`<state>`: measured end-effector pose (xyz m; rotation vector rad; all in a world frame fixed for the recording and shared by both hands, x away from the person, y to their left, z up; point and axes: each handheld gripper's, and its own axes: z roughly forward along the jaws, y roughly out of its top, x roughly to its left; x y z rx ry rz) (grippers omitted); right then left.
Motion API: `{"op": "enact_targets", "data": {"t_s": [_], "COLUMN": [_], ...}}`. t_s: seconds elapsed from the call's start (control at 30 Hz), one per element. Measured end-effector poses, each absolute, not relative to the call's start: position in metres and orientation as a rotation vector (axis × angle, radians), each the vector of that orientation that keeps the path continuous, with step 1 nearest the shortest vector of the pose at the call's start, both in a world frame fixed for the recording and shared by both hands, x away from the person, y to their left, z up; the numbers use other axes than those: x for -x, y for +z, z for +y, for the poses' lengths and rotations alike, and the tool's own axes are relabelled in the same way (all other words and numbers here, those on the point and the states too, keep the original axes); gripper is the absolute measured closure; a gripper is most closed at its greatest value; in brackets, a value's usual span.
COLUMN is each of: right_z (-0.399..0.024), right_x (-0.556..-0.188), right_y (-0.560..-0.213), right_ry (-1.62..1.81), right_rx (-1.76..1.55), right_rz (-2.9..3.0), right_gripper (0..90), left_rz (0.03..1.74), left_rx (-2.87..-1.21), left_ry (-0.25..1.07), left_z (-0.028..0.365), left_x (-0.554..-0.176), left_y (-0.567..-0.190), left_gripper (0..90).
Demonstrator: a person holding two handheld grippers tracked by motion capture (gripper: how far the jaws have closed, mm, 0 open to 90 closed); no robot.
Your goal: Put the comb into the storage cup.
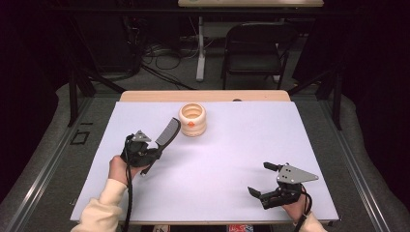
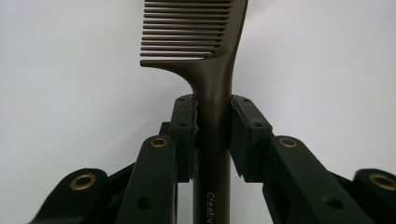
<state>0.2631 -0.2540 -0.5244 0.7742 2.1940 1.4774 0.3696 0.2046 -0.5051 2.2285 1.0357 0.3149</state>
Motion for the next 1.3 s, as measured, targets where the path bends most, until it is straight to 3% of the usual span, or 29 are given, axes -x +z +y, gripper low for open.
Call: {"op": "enact_targets", "data": {"t_s": [1.3], "right_z": [-0.2534], "right_x": [-0.2634], "right_y": [-0.5247], "right_ry": [1.476], "right_rx": [-0.774], "right_rz": [2.195], "right_gripper": [0.0], "left_rz": [1.036], "left_rx": [-2.106], "left_ry": [0.431], "left_z": [0.2062], "left_x": [-0.3724], "left_y": [-0.5095], "left_gripper": [72.2]}}
